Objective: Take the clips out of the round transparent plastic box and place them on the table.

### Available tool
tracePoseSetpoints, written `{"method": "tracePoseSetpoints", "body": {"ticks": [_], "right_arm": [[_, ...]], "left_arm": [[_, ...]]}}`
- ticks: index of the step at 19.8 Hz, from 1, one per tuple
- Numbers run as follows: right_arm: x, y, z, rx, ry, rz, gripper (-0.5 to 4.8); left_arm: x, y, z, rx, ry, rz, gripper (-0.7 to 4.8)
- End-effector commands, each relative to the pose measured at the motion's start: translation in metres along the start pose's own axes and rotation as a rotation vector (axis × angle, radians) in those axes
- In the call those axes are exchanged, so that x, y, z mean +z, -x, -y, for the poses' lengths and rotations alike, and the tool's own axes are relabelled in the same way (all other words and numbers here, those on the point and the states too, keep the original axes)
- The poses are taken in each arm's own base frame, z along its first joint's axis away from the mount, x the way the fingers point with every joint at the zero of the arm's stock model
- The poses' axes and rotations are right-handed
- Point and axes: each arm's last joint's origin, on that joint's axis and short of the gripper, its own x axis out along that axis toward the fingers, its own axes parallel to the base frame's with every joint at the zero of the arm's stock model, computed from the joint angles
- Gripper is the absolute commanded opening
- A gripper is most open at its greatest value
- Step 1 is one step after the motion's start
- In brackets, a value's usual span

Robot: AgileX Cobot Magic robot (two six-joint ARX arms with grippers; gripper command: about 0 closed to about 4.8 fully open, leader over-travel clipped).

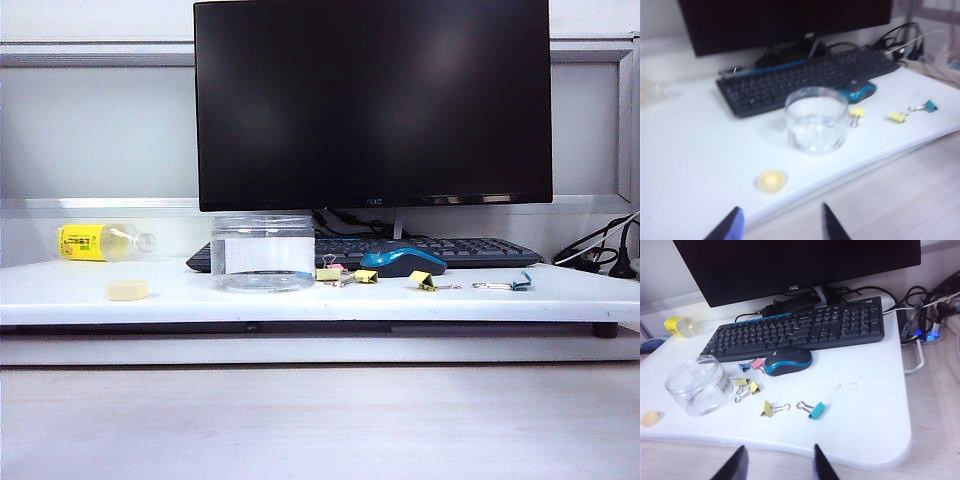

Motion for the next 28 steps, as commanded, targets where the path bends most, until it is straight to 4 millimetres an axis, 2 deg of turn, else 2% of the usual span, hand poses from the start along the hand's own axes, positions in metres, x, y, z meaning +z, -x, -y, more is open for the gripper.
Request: {"method": "tracePoseSetpoints", "body": {"ticks": [1, 3, 5, 6, 7, 8, 12, 16, 19, 20, 21, 22, 26, 28], "right_arm": [[0.003, 0.001, -0.001, 0.006, -0.016, 0.025, 1.52], [0.003, 0.001, -0.001, 0.010, -0.030, 0.023, 1.00], [0.003, 0.001, -0.001, 0.012, -0.084, 0.020, 0.93], [0.003, 0.001, -0.001, 0.018, -0.099, 0.014, 0.84], [0.002, 0.001, -0.002, 0.030, -0.101, 0.005, 0.65], [0.001, 0.001, -0.002, 0.041, -0.101, 0.000, 0.50], [-0.008, -0.006, 0.003, 0.039, -0.116, -0.036, 0.49], [-0.030, -0.022, 0.015, 0.016, -0.214, -0.064, 0.49], [-0.047, -0.035, 0.025, 0.016, -0.271, -0.030, 0.49], [-0.052, -0.039, 0.027, 0.011, -0.269, -0.024, 0.43], [-0.059, -0.042, 0.030, 0.006, -0.268, -0.020, 0.05], [-0.065, -0.045, 0.033, 0.000, -0.267, -0.019, -0.07], [-0.077, -0.051, 0.038, 0.012, -0.246, -0.013, -0.07], [-0.076, -0.051, 0.038, 0.014, -0.172, -0.011, -0.07]], "left_arm": [[0.000, -0.001, -0.001, 0.039, 0.085, 0.021, 2.05], [-0.002, -0.002, 0.000, 0.032, 0.084, 0.014, 1.98], [-0.007, -0.005, 0.001, 0.000, 0.074, -0.003, 1.09], [-0.010, -0.006, 0.002, -0.016, 0.073, -0.008, 0.81], [-0.013, -0.008, 0.003, -0.047, 0.073, -0.011, 0.75], [-0.017, -0.010, 0.005, -0.087, 0.073, -0.011, 0.75], [-0.031, -0.017, 0.009, -0.171, 0.072, -0.031, 0.75], [-0.041, -0.021, 0.010, -0.174, 0.066, -0.041, 0.75], [-0.044, -0.023, 0.011, -0.199, -0.015, -0.028, 0.75], [-0.045, -0.023, 0.011, -0.210, -0.029, -0.028, 0.74], [-0.046, -0.023, 0.011, -0.218, -0.041, -0.029, 0.74], [-0.046, -0.023, 0.011, -0.217, -0.044, -0.031, 0.74], [-0.053, -0.025, 0.011, -0.205, -0.034, -0.052, 0.74], [-0.057, -0.026, 0.011, -0.203, -0.014, -0.064, 0.74]]}}
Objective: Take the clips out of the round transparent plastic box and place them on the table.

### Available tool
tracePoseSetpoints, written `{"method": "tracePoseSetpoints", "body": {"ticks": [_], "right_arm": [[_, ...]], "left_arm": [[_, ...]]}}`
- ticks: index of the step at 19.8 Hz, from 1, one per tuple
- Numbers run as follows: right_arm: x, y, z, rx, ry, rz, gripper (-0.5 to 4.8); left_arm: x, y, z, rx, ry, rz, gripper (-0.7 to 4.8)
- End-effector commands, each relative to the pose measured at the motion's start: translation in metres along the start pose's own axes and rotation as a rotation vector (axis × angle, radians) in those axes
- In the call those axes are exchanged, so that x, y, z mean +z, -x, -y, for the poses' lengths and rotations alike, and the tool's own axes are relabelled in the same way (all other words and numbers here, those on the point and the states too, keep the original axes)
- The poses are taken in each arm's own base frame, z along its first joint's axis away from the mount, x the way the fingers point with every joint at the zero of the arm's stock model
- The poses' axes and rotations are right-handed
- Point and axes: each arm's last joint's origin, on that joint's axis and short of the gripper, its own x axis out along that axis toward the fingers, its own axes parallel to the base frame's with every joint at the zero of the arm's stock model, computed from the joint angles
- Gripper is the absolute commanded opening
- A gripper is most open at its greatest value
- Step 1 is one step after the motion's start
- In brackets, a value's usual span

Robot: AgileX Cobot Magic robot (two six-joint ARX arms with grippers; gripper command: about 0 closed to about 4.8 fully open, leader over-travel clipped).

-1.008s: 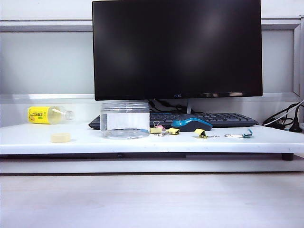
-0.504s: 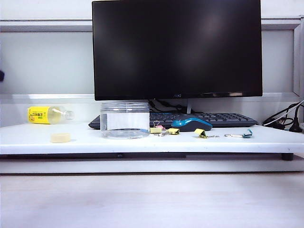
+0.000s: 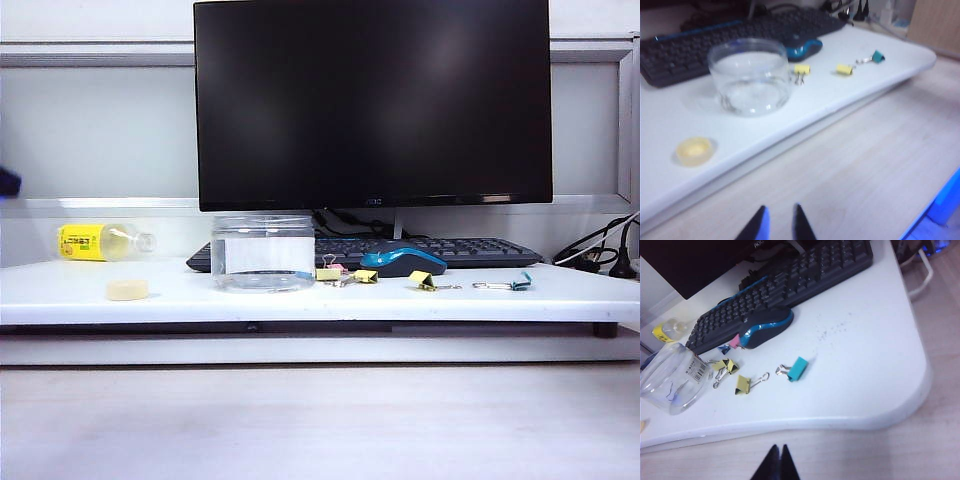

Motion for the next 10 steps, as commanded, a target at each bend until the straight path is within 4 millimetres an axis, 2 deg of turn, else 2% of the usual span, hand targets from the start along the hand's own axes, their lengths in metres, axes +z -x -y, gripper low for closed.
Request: {"method": "tracePoseSetpoints", "body": {"ticks": [1, 3, 5, 10], "right_arm": [[0.003, 0.000, -0.002, 0.019, 0.144, 0.027, -0.07], [0.004, 0.000, -0.002, 0.013, 0.225, 0.029, -0.08], [0.004, 0.000, -0.001, -0.020, 0.253, 0.040, -0.08], [0.000, 0.001, 0.008, -0.243, 0.280, 0.035, -0.08]], "left_arm": [[-0.003, -0.002, -0.001, 0.021, 0.039, -0.002, 0.74], [-0.008, -0.003, -0.002, 0.071, 0.069, -0.016, 0.73], [-0.012, -0.004, -0.003, 0.123, 0.094, -0.026, 0.50], [-0.012, -0.004, -0.006, 0.223, 0.085, -0.017, 0.49]]}}
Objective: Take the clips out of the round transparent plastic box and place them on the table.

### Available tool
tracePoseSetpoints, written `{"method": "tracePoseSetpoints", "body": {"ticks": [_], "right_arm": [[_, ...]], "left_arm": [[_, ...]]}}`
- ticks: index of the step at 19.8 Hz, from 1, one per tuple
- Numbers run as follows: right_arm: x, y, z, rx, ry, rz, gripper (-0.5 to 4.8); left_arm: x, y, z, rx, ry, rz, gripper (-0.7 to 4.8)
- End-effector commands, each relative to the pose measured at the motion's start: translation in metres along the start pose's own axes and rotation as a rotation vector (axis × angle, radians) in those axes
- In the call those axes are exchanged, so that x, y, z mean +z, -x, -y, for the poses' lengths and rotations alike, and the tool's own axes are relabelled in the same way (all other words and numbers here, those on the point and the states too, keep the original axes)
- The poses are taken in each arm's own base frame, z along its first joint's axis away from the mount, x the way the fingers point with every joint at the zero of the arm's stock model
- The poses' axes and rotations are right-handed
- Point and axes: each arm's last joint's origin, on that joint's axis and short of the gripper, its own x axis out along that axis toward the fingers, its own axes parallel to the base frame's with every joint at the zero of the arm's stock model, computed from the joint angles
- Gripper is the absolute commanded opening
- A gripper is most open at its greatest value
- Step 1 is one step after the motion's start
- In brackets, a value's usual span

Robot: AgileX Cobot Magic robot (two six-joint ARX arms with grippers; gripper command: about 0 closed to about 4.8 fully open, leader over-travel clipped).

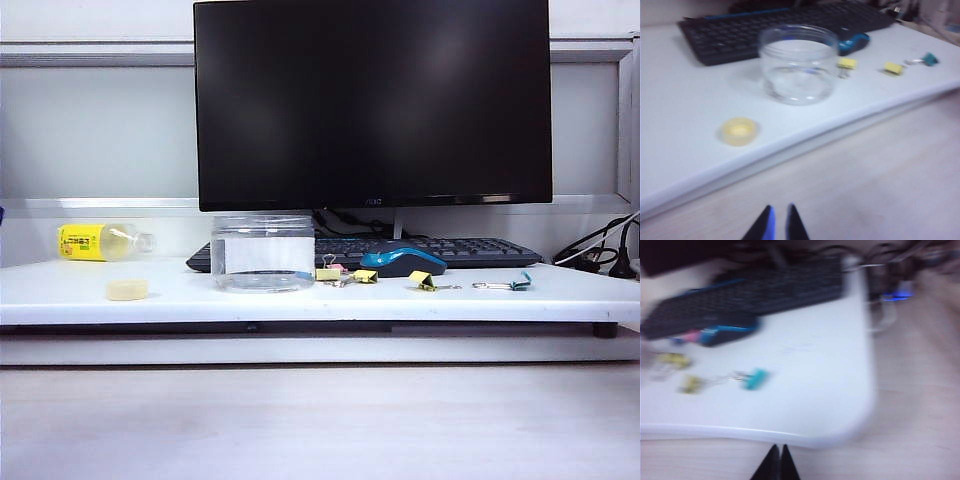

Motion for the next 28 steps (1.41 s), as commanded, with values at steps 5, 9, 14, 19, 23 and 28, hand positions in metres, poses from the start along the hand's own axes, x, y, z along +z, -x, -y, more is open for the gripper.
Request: {"method": "tracePoseSetpoints", "body": {"ticks": [5, 9, 14, 19, 23, 28], "right_arm": [[-0.0045, 0.0014, 0.0077, -0.240, 0.014, -0.023, -0.08], [-0.0044, 0.0016, 0.0084, -0.267, 0.015, -0.018, -0.07], [-0.0043, 0.0016, 0.0083, -0.264, 0.004, -0.016, -0.06], [-0.0043, 0.0016, 0.0084, -0.267, 0.004, -0.015, -0.06], [-0.0043, 0.0016, 0.0084, -0.267, 0.004, -0.015, -0.06], [-0.0043, 0.0016, 0.0084, -0.267, 0.004, -0.015, -0.06]], "left_arm": [[-0.0017, -0.0005, -0.0044, 0.154, -0.035, 0.004, 0.50], [-0.0014, -0.0004, -0.0050, 0.175, -0.065, 0.004, 0.50], [-0.0012, -0.0003, -0.0050, 0.174, -0.068, 0.005, 0.52], [-0.0012, -0.0003, -0.0050, 0.174, -0.068, 0.005, 0.52], [-0.0012, -0.0003, -0.0050, 0.174, -0.068, 0.005, 0.52], [-0.0012, -0.0003, -0.0050, 0.174, -0.068, 0.005, 0.52]]}}
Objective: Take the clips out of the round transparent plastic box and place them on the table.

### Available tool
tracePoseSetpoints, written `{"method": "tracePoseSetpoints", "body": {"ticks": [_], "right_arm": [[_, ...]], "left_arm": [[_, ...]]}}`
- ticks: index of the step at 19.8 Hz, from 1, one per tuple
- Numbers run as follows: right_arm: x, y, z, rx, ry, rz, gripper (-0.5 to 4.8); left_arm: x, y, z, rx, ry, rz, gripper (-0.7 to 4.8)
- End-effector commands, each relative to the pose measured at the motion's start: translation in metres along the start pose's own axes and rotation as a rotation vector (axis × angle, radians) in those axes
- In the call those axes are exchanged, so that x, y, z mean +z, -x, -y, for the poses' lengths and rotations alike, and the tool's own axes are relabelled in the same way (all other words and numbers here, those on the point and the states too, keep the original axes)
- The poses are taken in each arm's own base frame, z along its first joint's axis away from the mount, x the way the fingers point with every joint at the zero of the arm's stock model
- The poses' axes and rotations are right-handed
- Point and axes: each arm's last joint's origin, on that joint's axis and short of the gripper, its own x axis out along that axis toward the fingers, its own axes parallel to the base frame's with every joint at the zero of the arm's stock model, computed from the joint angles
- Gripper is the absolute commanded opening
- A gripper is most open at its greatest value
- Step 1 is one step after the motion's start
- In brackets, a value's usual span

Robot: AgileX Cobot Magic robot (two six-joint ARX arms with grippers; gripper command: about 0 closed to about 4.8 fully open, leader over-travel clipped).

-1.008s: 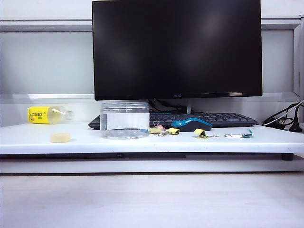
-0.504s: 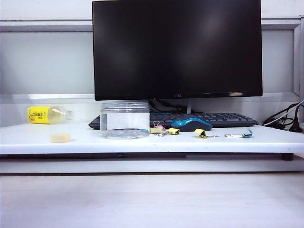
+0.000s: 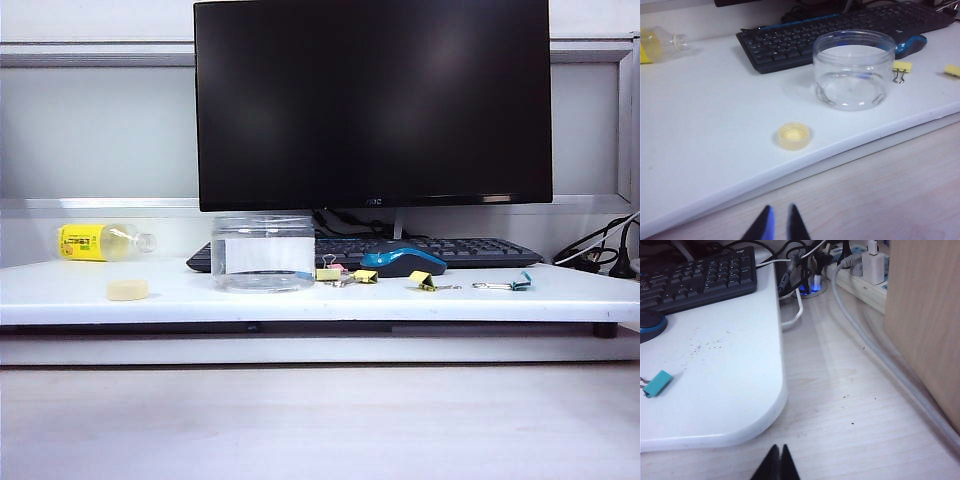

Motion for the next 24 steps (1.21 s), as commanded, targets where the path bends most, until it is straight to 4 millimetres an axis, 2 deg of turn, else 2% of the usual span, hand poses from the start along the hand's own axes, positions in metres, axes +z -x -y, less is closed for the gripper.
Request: {"method": "tracePoseSetpoints", "body": {"ticks": [1, 5, 7, 16, 24], "right_arm": [[-0.001, 0.000, 0.000, -0.010, -0.003, -0.007, -0.06], [-0.001, 0.000, 0.000, -0.010, -0.003, -0.007, -0.06], [-0.001, 0.000, 0.000, -0.010, -0.003, -0.007, -0.06], [-0.001, 0.000, 0.000, -0.010, -0.003, -0.007, -0.06], [-0.001, 0.000, 0.000, -0.009, -0.003, -0.007, -0.06]], "left_arm": [[-0.002, 0.000, 0.000, 0.012, -0.006, -0.015, 0.52], [-0.003, -0.002, -0.006, 0.060, 0.008, -0.018, 0.52], [-0.003, -0.003, -0.015, 0.147, 0.023, -0.024, 0.52], [-0.008, 0.007, -0.064, 0.680, 0.118, -0.058, 0.52], [-0.008, 0.009, -0.068, 0.718, 0.125, -0.062, 0.52]]}}
